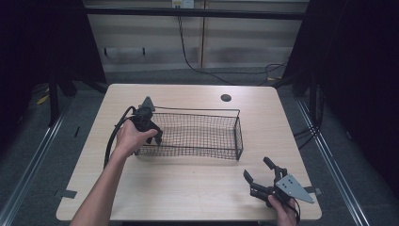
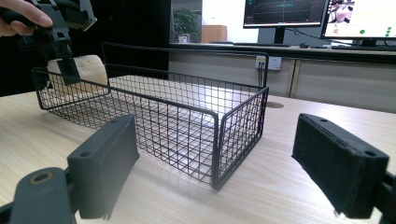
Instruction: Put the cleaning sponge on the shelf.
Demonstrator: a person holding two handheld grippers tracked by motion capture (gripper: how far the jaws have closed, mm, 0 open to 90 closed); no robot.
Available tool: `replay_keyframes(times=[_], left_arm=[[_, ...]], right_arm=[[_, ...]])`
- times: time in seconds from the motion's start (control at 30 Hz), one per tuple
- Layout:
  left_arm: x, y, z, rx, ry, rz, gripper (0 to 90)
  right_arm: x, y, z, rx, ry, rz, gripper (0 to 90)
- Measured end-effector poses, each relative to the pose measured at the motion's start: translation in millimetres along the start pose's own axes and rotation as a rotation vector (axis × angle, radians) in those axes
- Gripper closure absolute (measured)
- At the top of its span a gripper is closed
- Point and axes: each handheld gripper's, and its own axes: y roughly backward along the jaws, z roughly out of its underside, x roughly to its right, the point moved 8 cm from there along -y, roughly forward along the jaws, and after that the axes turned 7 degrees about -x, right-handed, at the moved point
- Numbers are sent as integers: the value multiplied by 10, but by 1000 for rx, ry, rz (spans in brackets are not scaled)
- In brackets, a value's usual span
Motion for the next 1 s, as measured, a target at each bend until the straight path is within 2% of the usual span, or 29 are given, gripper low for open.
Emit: replay_keyframes(times=[0.27,0.3,0.4,0.63,0.8,0.87,1.0], left_arm=[[-55,-74,14,-16,18,11,298],[-63,-83,18,-23,11,12,298],[-46,-95,17,-25,15,11,298],[-34,-145,20,-39,12,-18,298],[-12,-173,9,-44,13,-22,295],[-11,-183,10,-52,-8,-30,294],[-6,-203,5,-58,-3,-51,294]], right_arm=[[0,1,2,-3,1,2,135],[-1,0,1,-3,1,1,135],[0,0,3,-5,-1,2,135],[1,1,3,-4,-2,2,135],[1,1,3,-4,-2,1,135],[1,1,3,-4,-3,2,135],[1,1,2,-4,-2,2,135]])
